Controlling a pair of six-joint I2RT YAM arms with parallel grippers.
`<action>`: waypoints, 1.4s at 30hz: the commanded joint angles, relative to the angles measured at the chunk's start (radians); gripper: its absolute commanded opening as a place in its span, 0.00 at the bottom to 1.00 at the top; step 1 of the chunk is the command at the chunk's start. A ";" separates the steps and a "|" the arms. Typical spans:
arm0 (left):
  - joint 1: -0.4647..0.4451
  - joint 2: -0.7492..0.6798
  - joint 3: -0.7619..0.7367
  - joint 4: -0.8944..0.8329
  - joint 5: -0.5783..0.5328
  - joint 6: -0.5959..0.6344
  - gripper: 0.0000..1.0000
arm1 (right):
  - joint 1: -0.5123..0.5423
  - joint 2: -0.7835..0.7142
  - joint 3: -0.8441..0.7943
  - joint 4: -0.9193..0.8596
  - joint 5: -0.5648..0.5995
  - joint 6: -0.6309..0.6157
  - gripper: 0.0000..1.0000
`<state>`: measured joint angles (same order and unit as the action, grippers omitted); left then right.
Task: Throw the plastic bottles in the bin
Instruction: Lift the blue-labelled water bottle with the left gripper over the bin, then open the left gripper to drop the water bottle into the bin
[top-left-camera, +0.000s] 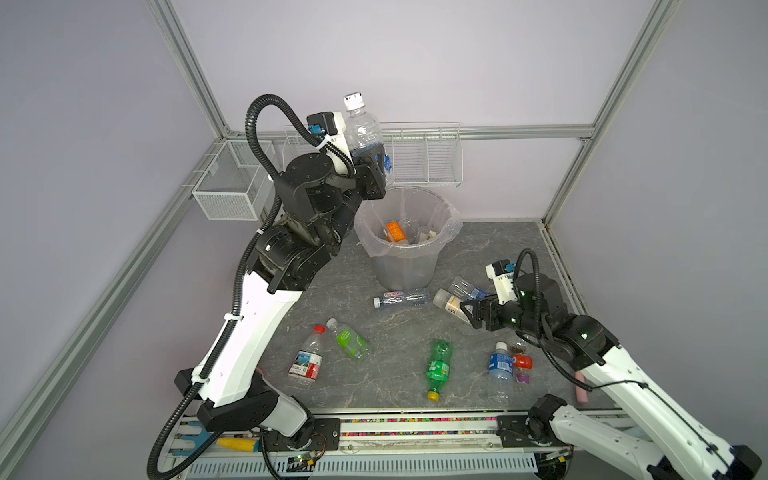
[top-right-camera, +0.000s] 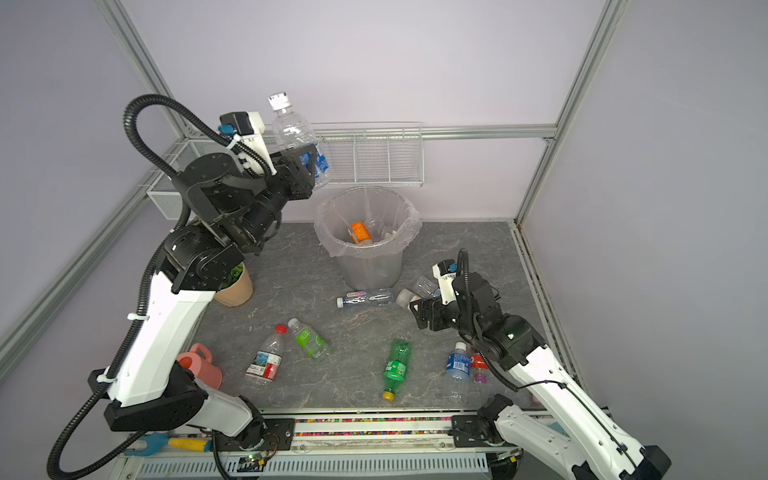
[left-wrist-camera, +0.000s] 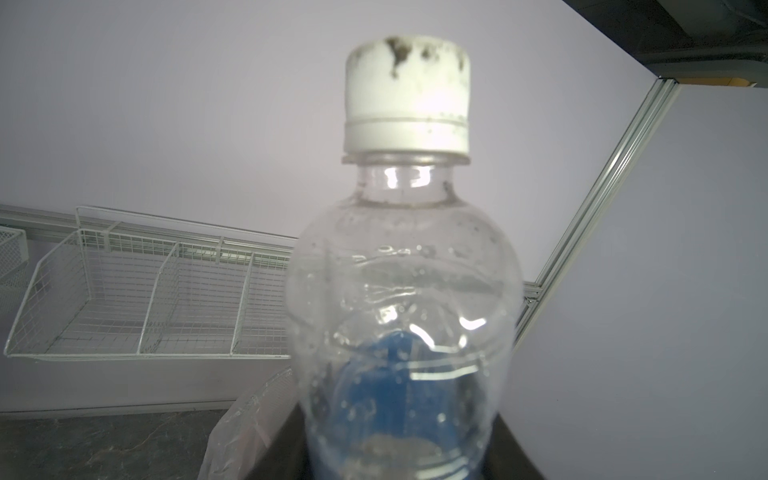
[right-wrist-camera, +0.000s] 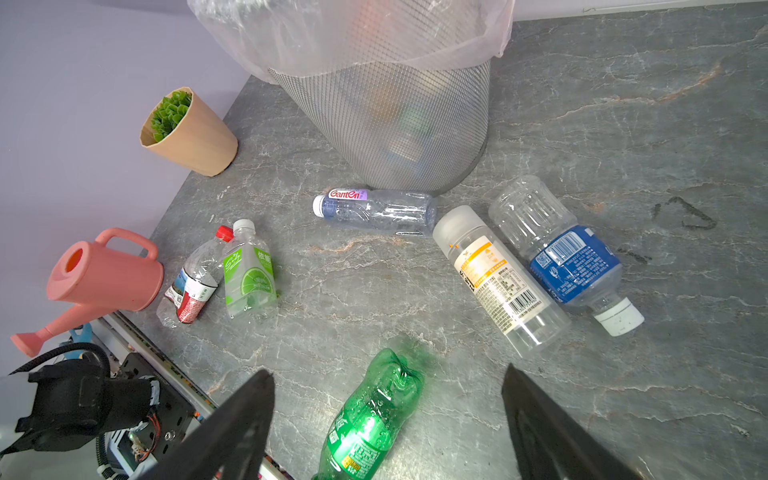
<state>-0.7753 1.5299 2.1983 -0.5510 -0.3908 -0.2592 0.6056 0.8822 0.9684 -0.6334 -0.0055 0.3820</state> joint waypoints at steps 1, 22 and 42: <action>-0.004 0.035 0.056 0.006 0.026 0.020 0.17 | 0.005 -0.022 -0.017 -0.026 0.015 0.006 0.88; 0.113 0.352 0.160 -0.075 0.179 -0.072 0.22 | 0.005 -0.062 -0.023 -0.047 0.026 0.009 0.88; 0.133 0.361 0.264 -0.268 0.201 -0.014 0.99 | 0.005 -0.057 -0.013 -0.042 0.014 0.015 0.88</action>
<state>-0.6418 1.9537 2.4947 -0.8524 -0.1795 -0.2897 0.6056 0.8162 0.9607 -0.6899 0.0135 0.3870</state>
